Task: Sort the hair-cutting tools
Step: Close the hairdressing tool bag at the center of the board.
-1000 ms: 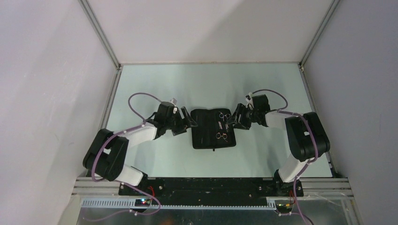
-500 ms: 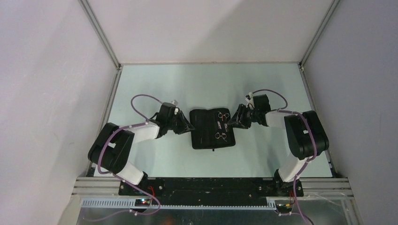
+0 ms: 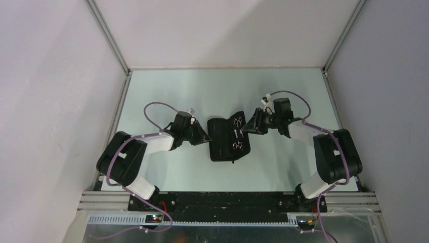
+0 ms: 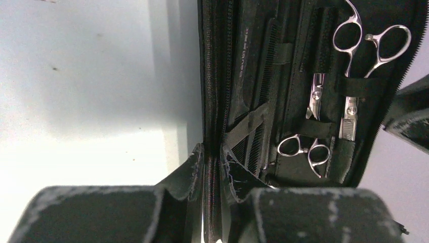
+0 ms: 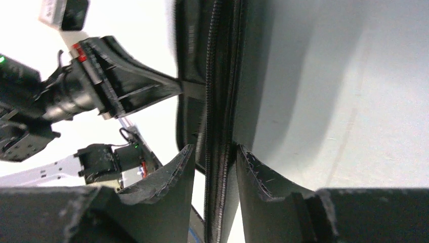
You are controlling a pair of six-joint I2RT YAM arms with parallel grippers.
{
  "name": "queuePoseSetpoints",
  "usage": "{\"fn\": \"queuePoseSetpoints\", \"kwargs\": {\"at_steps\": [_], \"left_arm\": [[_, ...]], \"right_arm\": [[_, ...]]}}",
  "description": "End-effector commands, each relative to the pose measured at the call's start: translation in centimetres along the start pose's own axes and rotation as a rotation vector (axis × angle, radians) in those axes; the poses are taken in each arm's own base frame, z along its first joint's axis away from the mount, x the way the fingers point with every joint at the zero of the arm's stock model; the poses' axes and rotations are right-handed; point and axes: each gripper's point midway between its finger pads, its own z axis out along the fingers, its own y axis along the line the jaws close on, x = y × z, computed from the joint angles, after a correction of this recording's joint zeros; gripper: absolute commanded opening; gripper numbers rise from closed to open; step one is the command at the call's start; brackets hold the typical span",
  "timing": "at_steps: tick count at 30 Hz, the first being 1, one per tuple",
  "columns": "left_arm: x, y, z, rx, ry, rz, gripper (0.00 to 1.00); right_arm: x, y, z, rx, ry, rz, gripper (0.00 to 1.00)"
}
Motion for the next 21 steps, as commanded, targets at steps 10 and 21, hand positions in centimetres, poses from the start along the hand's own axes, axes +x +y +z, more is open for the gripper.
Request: {"fn": "queuePoseSetpoints", "kwargs": {"at_steps": [10, 21], "left_arm": [[1.1, -2.6, 0.7, 0.115, 0.044, 0.009, 0.05], [1.7, -1.9, 0.7, 0.151, 0.043, -0.049, 0.07]], "right_arm": [[3.0, 9.4, 2.2, -0.255, 0.101, -0.121, 0.43], [6.4, 6.5, 8.5, -0.195, 0.23, -0.074, 0.43]]}}
